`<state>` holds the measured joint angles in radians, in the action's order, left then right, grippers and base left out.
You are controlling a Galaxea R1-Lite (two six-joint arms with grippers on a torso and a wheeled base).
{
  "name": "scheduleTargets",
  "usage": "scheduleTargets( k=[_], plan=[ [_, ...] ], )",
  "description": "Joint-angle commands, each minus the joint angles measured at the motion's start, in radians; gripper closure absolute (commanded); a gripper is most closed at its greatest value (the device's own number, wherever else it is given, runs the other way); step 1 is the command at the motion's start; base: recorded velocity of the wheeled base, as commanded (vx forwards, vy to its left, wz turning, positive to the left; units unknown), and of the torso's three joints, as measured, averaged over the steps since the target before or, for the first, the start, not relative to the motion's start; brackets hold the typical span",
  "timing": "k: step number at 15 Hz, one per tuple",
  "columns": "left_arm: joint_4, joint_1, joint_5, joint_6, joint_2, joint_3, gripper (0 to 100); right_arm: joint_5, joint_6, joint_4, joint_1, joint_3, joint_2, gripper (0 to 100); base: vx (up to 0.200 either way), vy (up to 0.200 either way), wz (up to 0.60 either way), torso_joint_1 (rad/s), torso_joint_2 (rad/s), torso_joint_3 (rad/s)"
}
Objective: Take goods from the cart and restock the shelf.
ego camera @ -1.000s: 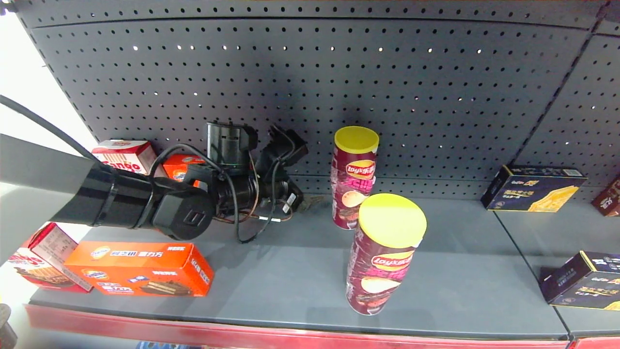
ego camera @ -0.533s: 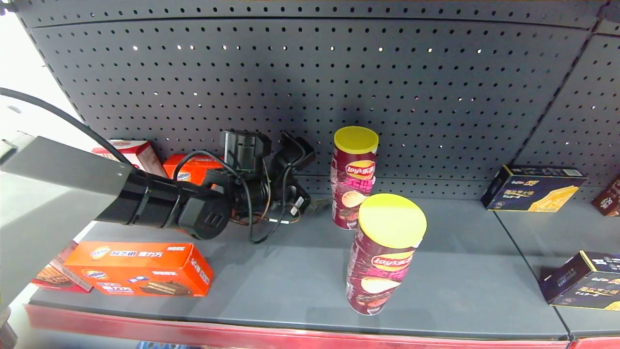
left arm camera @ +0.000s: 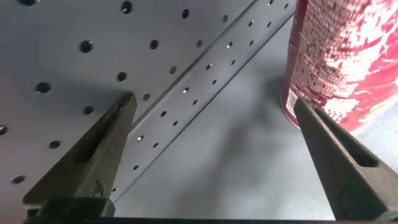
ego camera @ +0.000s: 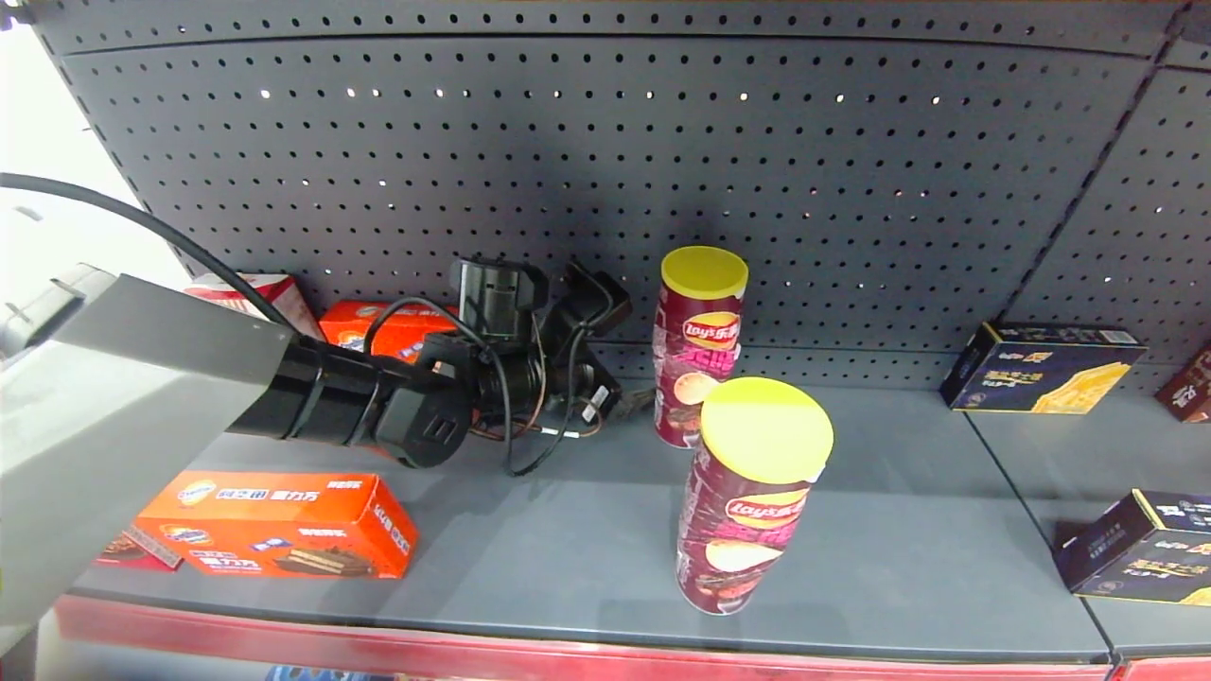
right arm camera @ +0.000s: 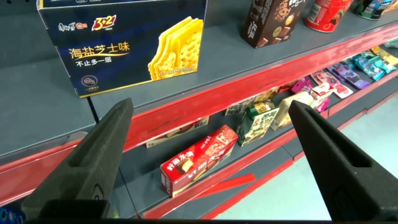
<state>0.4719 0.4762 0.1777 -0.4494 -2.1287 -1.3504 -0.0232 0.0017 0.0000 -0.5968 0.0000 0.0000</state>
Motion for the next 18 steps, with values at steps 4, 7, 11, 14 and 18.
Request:
scheduleTargets(
  k=[4, 7, 11, 14, 18],
  plan=[
    [0.001, 0.010, 0.000, 0.001, -0.008, -0.004, 0, 0.000, 0.000, 0.000, 0.000, -0.002, 0.000, 0, 0.000, 0.000, 0.00, 0.000, 0.00, 0.000],
    [0.001, 0.010, 0.000, 0.001, -0.008, -0.003, 0, 0.000, 0.000, 0.000, 0.000, -0.002, 0.000, 0, 0.000, 0.000, 0.00, 0.000, 0.00, 0.000],
    [0.002, 0.010, -0.006, 0.006, 0.000, 0.005, 0, 0.000, 0.000, 0.000, 0.000, -0.002, 0.000, 0, 0.000, 0.000, 0.00, 0.000, 0.00, 0.000],
    [0.005, 0.013, -0.044, 0.084, 0.084, 0.008, 0, 0.000, 0.000, 0.000, 0.000, 0.000, 0.000, 0, 0.000, 0.000, 0.00, 0.000, 0.00, 0.000],
    [0.145, 0.062, -0.135, 0.175, 0.213, 0.059, 0, 0.000, 0.000, 0.000, 0.000, 0.000, 0.000, 0, 0.000, 0.000, 0.00, 0.000, 0.00, 0.000]
  ],
)
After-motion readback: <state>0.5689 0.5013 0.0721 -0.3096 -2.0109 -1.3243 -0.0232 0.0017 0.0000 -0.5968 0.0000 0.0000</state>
